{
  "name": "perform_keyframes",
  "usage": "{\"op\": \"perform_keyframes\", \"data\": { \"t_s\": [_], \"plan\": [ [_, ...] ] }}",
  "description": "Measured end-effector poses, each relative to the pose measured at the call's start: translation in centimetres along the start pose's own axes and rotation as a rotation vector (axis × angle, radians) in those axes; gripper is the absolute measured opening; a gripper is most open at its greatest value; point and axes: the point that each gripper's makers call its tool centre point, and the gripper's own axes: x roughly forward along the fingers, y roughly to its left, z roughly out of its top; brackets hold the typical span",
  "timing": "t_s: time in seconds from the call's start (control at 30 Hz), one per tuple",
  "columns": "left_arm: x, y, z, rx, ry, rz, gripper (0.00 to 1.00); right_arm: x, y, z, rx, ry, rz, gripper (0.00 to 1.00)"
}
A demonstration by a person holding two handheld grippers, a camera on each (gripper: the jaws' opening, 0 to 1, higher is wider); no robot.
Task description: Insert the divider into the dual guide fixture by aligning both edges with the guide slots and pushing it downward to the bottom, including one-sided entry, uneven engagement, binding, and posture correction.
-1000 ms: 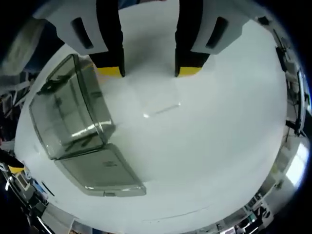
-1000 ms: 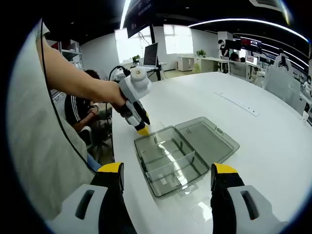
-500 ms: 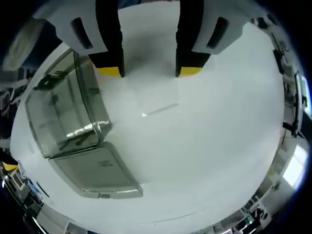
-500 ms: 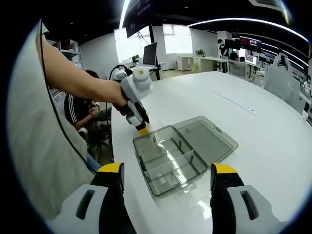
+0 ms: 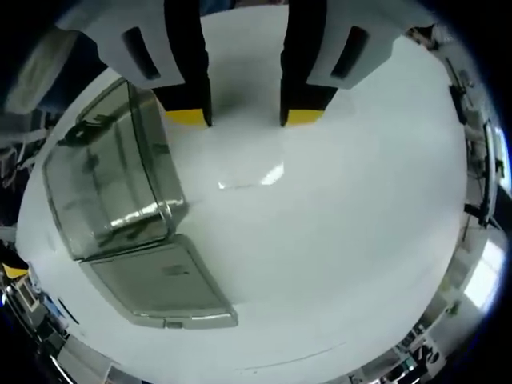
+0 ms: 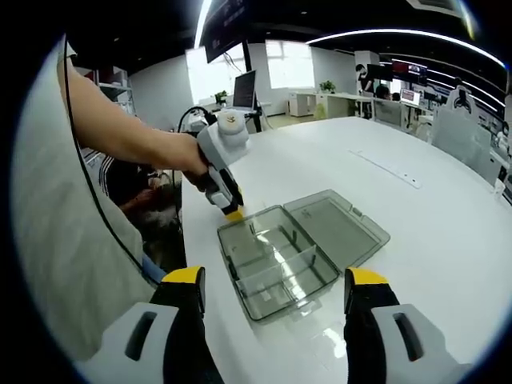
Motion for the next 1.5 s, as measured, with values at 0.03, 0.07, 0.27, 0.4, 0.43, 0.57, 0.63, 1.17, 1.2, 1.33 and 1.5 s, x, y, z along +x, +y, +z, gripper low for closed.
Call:
{"op": "perform_keyframes", "data": {
  "t_s": [0.03, 0.07, 0.27, 0.4, 0.43, 0.57, 0.63, 1.17, 1.2, 1.33, 1.5],
  "plan": [
    [0.04, 0.01, 0.01, 0.0, 0.0, -0.001, 0.32, -0.01, 0.0, 0.0, 0.0, 0.0, 0.0, 0.68],
    [0.06, 0.02, 0.0, 0.001, 0.001, -0.001, 0.32, -0.02, 0.01, -0.03, 0.002, 0.0, 0.001, 0.68],
    [0.0, -0.06, -0.07, 0.008, 0.007, -0.006, 0.31, -0.11, 0.0, -0.16, 0.006, 0.001, -0.001, 0.68],
    [0.0, -0.08, -0.07, 0.013, 0.012, -0.009, 0.31, -0.15, 0.01, -0.03, 0.003, -0.002, -0.001, 0.68],
    [0.01, -0.07, -0.06, 0.018, 0.012, -0.01, 0.31, -0.17, 0.0, -0.01, 0.002, -0.002, -0.002, 0.68],
    [0.07, -0.05, -0.08, 0.039, 0.015, -0.018, 0.31, -0.15, -0.08, -0.1, 0.0, 0.001, -0.003, 0.68],
    [0.14, 0.02, -0.04, 0.039, 0.017, -0.023, 0.31, -0.14, -0.09, -0.14, 0.001, 0.002, -0.003, 0.68],
    [-0.28, 0.04, 0.07, 0.041, 0.029, -0.075, 0.29, -0.39, -0.11, -0.17, -0.001, 0.003, -0.008, 0.69],
    [-0.32, 0.14, 0.09, 0.039, 0.023, -0.072, 0.29, -0.41, -0.12, -0.18, -0.001, 0.003, -0.008, 0.69],
    [-0.29, 0.07, 0.0, 0.047, 0.025, -0.073, 0.29, -0.49, -0.15, -0.2, 0.001, 0.002, -0.01, 0.69],
    [-0.54, 0.03, -0.16, 0.03, 0.027, -0.082, 0.29, -0.58, -0.17, -0.17, 0.003, 0.0, -0.011, 0.69]
  ]
}}
